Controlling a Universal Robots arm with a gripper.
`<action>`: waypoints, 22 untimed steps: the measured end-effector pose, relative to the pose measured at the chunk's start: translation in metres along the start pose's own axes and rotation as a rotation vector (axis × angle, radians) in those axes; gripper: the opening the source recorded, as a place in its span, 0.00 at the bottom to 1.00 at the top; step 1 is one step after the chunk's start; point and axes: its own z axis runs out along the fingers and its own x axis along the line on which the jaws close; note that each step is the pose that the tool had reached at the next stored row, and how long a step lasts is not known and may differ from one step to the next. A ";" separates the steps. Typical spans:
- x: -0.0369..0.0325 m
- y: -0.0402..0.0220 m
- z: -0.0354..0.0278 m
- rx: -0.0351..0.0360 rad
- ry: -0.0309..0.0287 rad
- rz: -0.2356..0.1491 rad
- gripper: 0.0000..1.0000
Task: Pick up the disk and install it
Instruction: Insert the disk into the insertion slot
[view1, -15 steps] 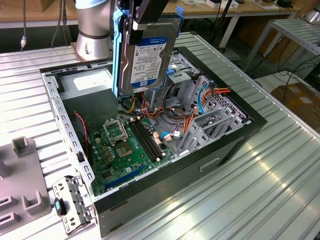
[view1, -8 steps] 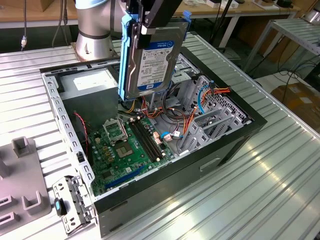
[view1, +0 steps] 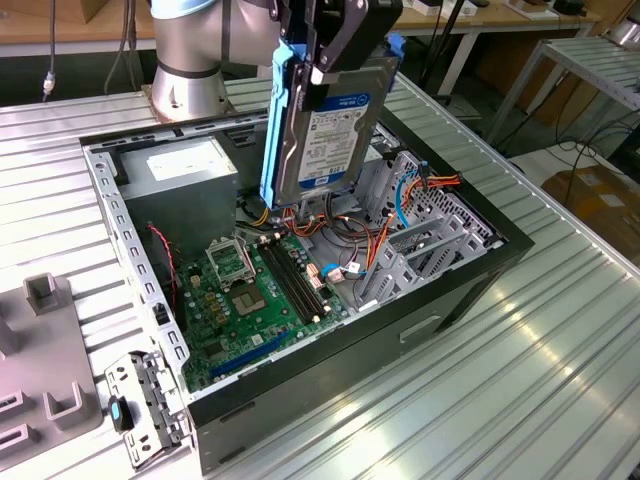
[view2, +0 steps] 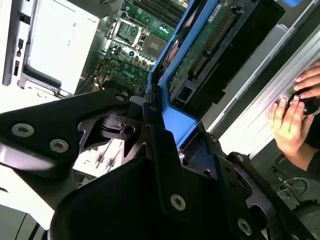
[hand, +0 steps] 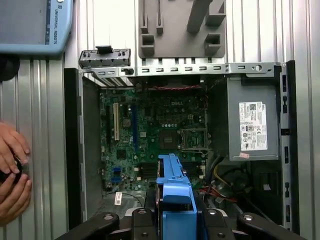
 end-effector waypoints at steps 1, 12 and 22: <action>0.0039 -0.0005 0.0007 -0.0001 0.0002 0.000 0.37; 0.0264 -0.0234 0.0108 0.0000 0.0052 0.000 0.37; 0.0328 -0.0402 0.0173 0.0010 0.0157 0.000 0.37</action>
